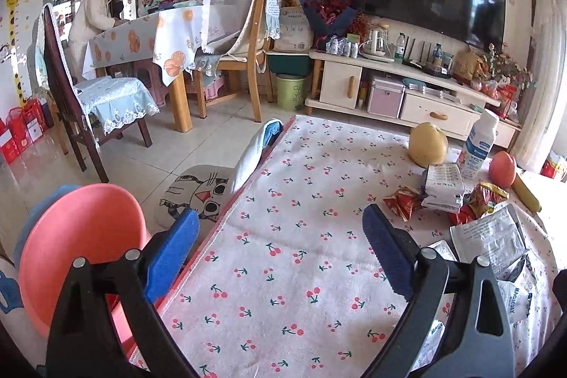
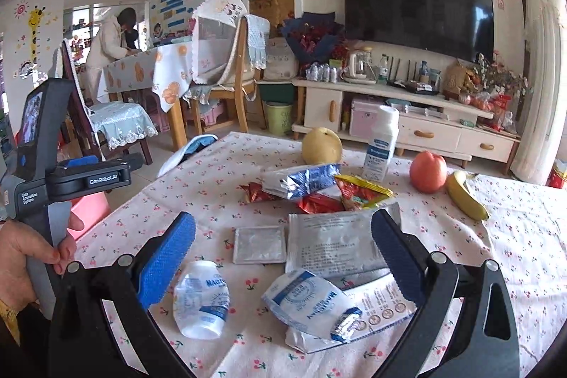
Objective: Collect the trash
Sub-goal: 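Bring both open tools back over the table, then grasp the white printed carton with the left tool and lift it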
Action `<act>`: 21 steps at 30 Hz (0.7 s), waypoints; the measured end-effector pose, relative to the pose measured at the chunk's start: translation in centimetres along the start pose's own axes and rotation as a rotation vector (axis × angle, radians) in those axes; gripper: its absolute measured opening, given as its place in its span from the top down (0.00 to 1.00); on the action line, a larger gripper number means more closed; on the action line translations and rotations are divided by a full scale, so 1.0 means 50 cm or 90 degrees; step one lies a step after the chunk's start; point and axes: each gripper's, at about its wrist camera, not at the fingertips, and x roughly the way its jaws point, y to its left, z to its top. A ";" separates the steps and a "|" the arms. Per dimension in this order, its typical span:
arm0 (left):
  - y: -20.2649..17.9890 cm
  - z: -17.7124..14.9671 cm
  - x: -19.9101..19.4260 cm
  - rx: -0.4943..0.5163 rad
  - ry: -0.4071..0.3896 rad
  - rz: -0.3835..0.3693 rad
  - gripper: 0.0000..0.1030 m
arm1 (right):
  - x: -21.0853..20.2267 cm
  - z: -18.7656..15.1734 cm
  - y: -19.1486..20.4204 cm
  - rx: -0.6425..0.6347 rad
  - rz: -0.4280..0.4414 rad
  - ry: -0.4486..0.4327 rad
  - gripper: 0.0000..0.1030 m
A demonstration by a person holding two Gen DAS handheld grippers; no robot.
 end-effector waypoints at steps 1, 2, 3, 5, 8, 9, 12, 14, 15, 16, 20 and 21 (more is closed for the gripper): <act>-0.012 -0.002 0.001 0.009 0.002 -0.008 0.09 | 0.001 -0.002 -0.014 0.012 -0.011 0.010 0.05; -0.024 -0.004 0.001 0.015 0.003 -0.018 0.09 | 0.000 -0.004 -0.030 0.026 -0.019 0.015 0.05; -0.035 -0.005 0.000 0.020 0.004 -0.026 0.09 | 0.000 -0.007 -0.045 0.040 -0.024 0.019 0.05; -0.057 -0.005 0.000 0.029 0.006 -0.042 0.09 | 0.000 -0.008 -0.077 0.069 -0.039 0.034 0.05; -0.091 -0.007 -0.002 0.037 0.010 -0.099 0.09 | -0.012 -0.007 -0.136 0.116 -0.059 0.026 0.05; -0.103 -0.006 -0.002 0.042 0.014 -0.115 0.09 | -0.014 -0.006 -0.155 0.129 -0.067 0.026 0.05; -0.142 -0.004 0.003 0.051 0.030 -0.192 0.09 | -0.022 -0.004 -0.215 0.175 -0.077 0.027 0.05; -0.171 0.002 0.011 0.057 0.046 -0.247 0.09 | -0.023 -0.002 -0.252 0.205 -0.070 0.026 0.05; -0.188 0.008 0.020 0.063 0.056 -0.263 0.09 | -0.021 -0.001 -0.268 0.216 -0.070 0.029 0.05; -0.207 0.014 0.030 0.071 0.067 -0.274 0.09 | -0.019 -0.003 -0.282 0.226 -0.071 0.033 0.05; -0.277 0.048 0.096 0.096 0.127 -0.313 0.09 | -0.004 -0.008 -0.335 0.271 -0.048 0.058 0.05; -0.297 0.055 0.119 0.104 0.144 -0.313 0.09 | -0.001 -0.009 -0.342 0.275 -0.039 0.061 0.05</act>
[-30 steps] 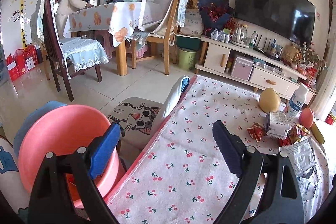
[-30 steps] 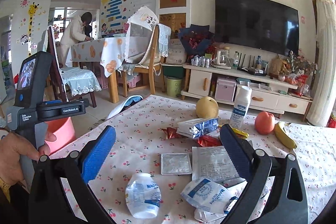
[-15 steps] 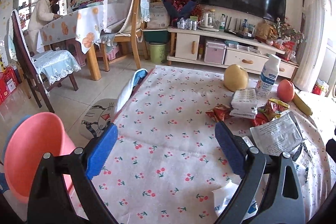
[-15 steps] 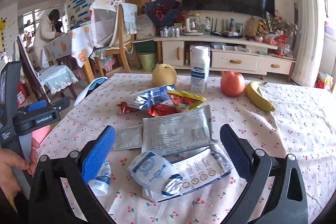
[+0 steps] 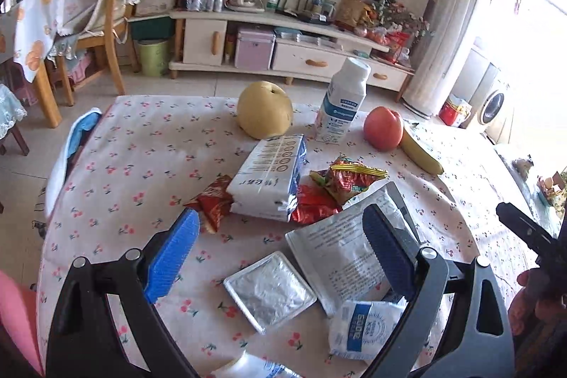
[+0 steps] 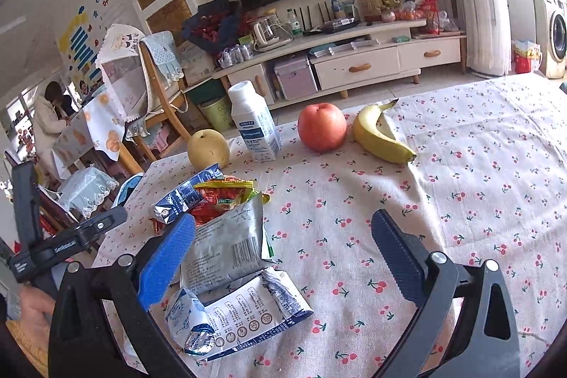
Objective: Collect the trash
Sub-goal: 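Grasp the white printed carton with the left tool and lift it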
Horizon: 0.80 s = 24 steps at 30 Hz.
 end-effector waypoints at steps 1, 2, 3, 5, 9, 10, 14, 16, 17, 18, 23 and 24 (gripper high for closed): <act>-0.006 0.013 0.026 0.005 0.016 0.004 0.09 | 0.004 0.001 -0.005 0.001 0.004 0.005 0.05; -0.010 0.025 0.053 0.011 0.034 -0.001 0.09 | 0.009 0.000 -0.009 0.002 0.006 0.012 0.05; -0.011 0.034 0.077 0.014 0.050 -0.005 0.09 | 0.015 0.000 -0.010 0.001 0.010 0.021 0.05; -0.012 0.048 0.121 0.018 0.070 0.018 0.09 | 0.025 -0.001 -0.015 0.002 0.018 0.035 0.05; -0.002 0.064 0.177 0.019 0.111 0.018 0.10 | 0.046 -0.001 -0.023 0.002 0.027 0.057 0.05; 0.002 0.063 0.184 0.019 0.118 0.017 0.13 | 0.052 -0.001 -0.026 0.004 0.029 0.064 0.05; 0.005 0.057 0.202 0.018 0.135 0.027 0.38 | 0.076 -0.008 -0.039 0.018 0.042 0.104 0.06; 0.005 0.050 0.200 0.018 0.127 0.032 0.38 | 0.087 -0.013 -0.044 0.029 0.059 0.124 0.12; 0.002 0.047 0.198 0.020 0.124 0.034 0.38 | 0.091 -0.016 -0.045 0.032 0.065 0.135 0.22; 0.000 0.043 0.195 0.019 0.121 0.036 0.38 | 0.096 -0.021 -0.046 0.037 0.070 0.147 0.26; -0.014 0.014 0.162 0.009 0.114 0.035 0.39 | 0.081 -0.029 -0.031 0.038 0.105 0.157 0.26; -0.017 0.009 0.152 0.009 0.111 0.034 0.39 | 0.071 -0.030 -0.019 0.024 0.120 0.155 0.26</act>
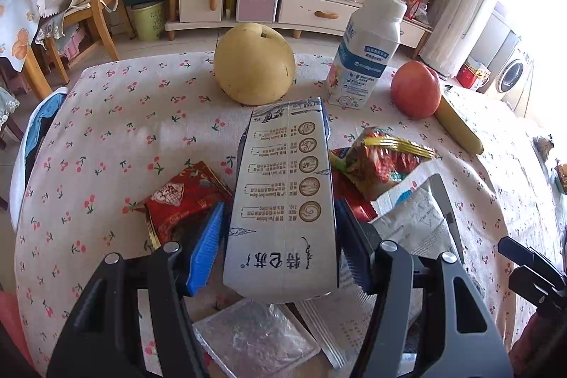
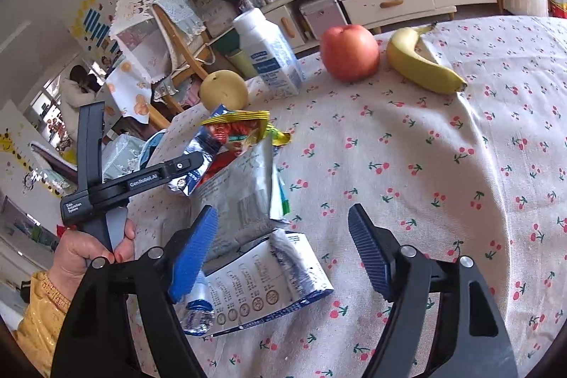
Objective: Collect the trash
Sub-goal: 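Grasp the white printed carton with the left tool and lift it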
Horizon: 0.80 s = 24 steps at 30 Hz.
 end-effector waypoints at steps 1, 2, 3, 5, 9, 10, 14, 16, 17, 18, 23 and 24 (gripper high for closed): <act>-0.001 -0.008 -0.011 -0.001 -0.004 -0.001 0.39 | -0.003 -0.005 0.016 -0.020 0.019 0.006 0.26; 0.000 -0.016 -0.024 -0.004 -0.010 0.000 0.39 | -0.004 -0.013 0.033 -0.039 0.035 0.012 0.26; 0.001 -0.024 -0.034 -0.008 -0.014 0.000 0.39 | -0.004 -0.020 0.049 -0.057 0.046 0.018 0.26; 0.006 -0.041 -0.056 -0.017 -0.020 0.000 0.39 | 0.000 -0.038 0.091 -0.120 0.066 0.035 0.26; 0.032 -0.079 -0.100 -0.055 -0.031 0.001 0.39 | 0.020 -0.084 0.174 -0.269 0.055 0.062 0.26; 0.039 -0.089 -0.111 -0.063 -0.034 0.003 0.39 | 0.028 -0.095 0.188 -0.295 0.053 0.071 0.26; 0.073 -0.129 -0.159 -0.095 -0.049 0.013 0.39 | 0.063 -0.128 0.220 -0.383 0.001 0.090 0.26; 0.088 -0.148 -0.180 -0.112 -0.056 0.010 0.39 | 0.078 -0.134 0.222 -0.393 -0.009 0.095 0.26; 0.094 -0.157 -0.190 -0.119 -0.057 0.008 0.39 | 0.084 -0.134 0.220 -0.394 -0.011 0.096 0.26; 0.097 -0.165 -0.196 -0.123 -0.058 0.006 0.39 | 0.087 -0.135 0.220 -0.401 -0.014 0.091 0.26; 0.115 -0.212 -0.212 -0.162 -0.059 -0.015 0.39 | 0.093 -0.137 0.227 -0.420 -0.015 0.087 0.27; 0.116 -0.220 -0.211 -0.162 -0.058 -0.015 0.39 | 0.093 -0.139 0.228 -0.426 -0.012 0.090 0.28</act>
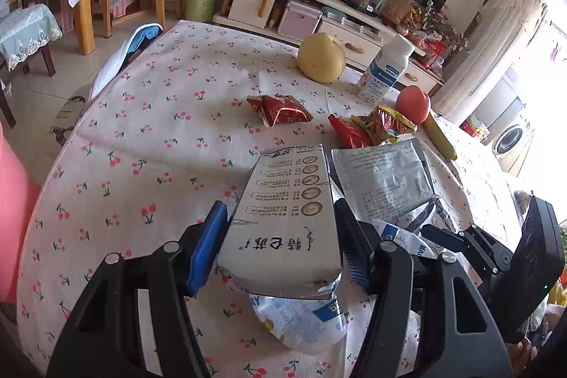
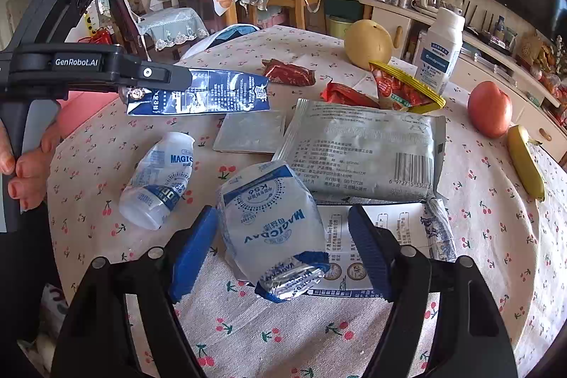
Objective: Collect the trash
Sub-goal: 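Grasp the white printed carton with the left tool and lift it, then grasp the white-blue wrapper with the right tool while the left tool holds the carton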
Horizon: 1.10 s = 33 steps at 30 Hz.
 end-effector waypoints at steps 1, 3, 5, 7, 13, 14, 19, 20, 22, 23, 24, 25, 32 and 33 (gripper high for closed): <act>0.002 -0.008 0.002 0.002 0.001 0.000 0.39 | 0.001 -0.001 0.004 -0.008 0.002 0.003 0.28; 0.011 -0.021 0.009 0.003 0.009 -0.012 0.39 | 0.001 -0.005 0.017 -0.030 -0.012 0.003 0.28; 0.017 -0.028 0.020 0.007 0.020 -0.022 0.39 | 0.002 -0.008 0.026 -0.041 -0.010 0.007 0.28; 0.021 -0.029 0.030 0.015 0.026 -0.018 0.39 | 0.002 -0.008 0.032 -0.047 -0.017 0.003 0.28; 0.023 -0.024 0.061 0.016 0.044 -0.018 0.31 | 0.013 0.002 0.034 -0.058 -0.043 -0.006 0.28; 0.020 -0.024 0.067 0.021 0.046 -0.014 0.30 | 0.016 0.002 0.036 -0.063 -0.048 -0.007 0.28; 0.020 -0.024 0.078 0.019 0.039 -0.007 0.35 | 0.024 0.002 0.043 -0.072 -0.061 -0.013 0.31; 0.020 -0.025 0.077 0.018 0.037 -0.005 0.35 | 0.024 0.004 0.041 -0.069 -0.057 -0.014 0.35; 0.022 -0.025 0.073 0.018 0.032 0.000 0.35 | 0.023 0.005 0.039 -0.058 -0.044 -0.015 0.42; 0.024 -0.025 0.071 0.016 0.030 0.002 0.35 | 0.023 0.007 0.037 -0.051 -0.040 -0.013 0.43; 0.027 -0.024 0.067 0.013 0.028 0.001 0.35 | 0.023 0.006 0.039 -0.048 -0.037 -0.012 0.43; 0.031 -0.024 0.064 0.010 0.026 0.000 0.35 | 0.023 0.007 0.040 -0.047 -0.035 -0.012 0.44; 0.046 -0.021 0.036 0.000 0.009 -0.011 0.36 | 0.015 0.010 0.053 -0.017 -0.041 -0.020 0.45; 0.047 -0.022 0.032 0.000 0.007 -0.012 0.36 | 0.013 0.011 0.055 -0.015 -0.047 -0.023 0.46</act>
